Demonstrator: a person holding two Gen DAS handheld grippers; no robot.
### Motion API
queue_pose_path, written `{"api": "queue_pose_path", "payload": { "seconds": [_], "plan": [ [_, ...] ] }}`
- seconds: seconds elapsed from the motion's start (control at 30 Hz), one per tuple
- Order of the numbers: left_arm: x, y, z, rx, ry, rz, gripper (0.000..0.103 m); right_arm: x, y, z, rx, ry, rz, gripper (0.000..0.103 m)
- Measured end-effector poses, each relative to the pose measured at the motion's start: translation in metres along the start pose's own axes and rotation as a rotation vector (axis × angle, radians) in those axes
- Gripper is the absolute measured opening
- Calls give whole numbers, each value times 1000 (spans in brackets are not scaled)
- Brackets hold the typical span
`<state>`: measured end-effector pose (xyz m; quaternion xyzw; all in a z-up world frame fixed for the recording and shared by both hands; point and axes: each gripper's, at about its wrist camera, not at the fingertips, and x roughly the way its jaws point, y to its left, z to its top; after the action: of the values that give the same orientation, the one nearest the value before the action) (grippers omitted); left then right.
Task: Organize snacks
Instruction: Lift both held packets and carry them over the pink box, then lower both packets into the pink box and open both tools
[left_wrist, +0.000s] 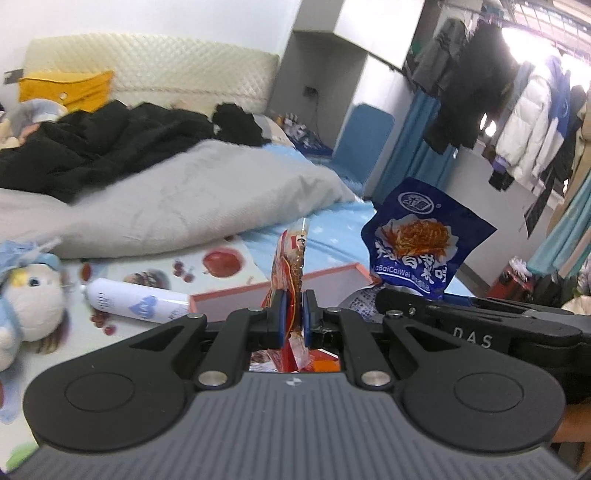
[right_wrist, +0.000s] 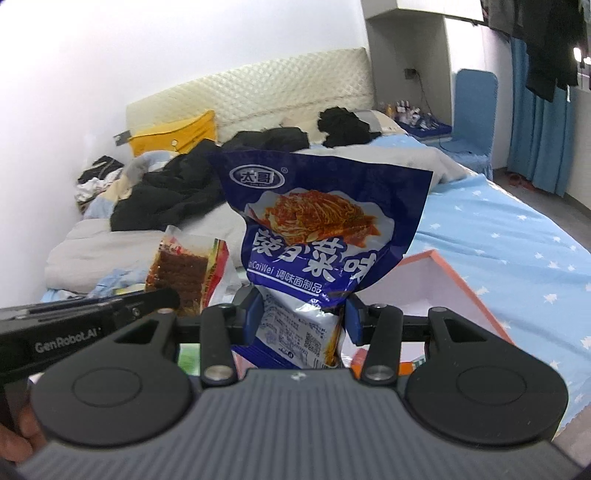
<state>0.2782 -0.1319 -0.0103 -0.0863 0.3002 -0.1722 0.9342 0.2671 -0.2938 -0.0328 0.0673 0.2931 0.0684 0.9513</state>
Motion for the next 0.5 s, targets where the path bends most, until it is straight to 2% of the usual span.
{"api": "queue_pose_path", "payload": {
  "seconds": [0.27,0.5],
  "plan": [
    [84,-17,-10,42,126,-12,11,45,-49,-20,59,105,-47,49],
    [127,-5,-28,21,214,9,11,76,-68,-47,90,197,-68,49]
  ]
}}
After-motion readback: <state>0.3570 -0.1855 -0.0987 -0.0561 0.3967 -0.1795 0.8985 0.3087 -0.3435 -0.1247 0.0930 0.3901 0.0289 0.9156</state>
